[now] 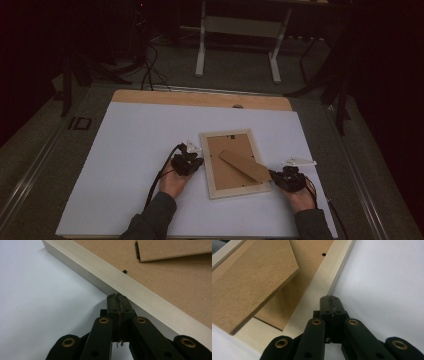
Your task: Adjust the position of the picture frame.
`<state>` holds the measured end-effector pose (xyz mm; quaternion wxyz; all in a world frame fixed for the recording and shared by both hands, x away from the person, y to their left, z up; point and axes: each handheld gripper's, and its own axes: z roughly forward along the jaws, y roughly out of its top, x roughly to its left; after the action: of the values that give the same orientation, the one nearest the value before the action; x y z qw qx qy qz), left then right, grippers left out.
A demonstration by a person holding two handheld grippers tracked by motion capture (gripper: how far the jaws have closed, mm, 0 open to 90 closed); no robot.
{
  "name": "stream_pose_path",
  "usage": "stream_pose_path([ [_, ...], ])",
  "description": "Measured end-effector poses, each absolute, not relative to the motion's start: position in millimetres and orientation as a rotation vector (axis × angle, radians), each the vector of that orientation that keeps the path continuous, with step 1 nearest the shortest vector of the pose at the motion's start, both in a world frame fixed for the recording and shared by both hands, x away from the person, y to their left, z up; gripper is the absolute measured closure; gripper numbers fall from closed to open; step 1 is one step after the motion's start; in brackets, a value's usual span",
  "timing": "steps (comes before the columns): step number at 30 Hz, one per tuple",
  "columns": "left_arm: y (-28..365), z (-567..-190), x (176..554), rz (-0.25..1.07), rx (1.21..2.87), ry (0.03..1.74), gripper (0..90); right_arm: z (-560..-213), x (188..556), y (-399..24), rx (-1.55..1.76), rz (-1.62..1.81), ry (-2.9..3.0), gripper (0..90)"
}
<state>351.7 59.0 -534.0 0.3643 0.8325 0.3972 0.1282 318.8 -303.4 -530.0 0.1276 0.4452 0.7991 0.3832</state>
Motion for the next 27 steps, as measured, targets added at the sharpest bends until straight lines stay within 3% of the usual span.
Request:
stream_pose_path([
  [14,72.2,-535.0,373.6,0.302,2.1,1.069,90.0,-529.5,314.4,-285.8,1.208,1.133,2.388,90.0],
  [27,81.6,-529.4,356.1,0.259,2.108,0.994,90.0,-529.4,310.8,-279.3,1.164,1.137,2.421,90.0],
])
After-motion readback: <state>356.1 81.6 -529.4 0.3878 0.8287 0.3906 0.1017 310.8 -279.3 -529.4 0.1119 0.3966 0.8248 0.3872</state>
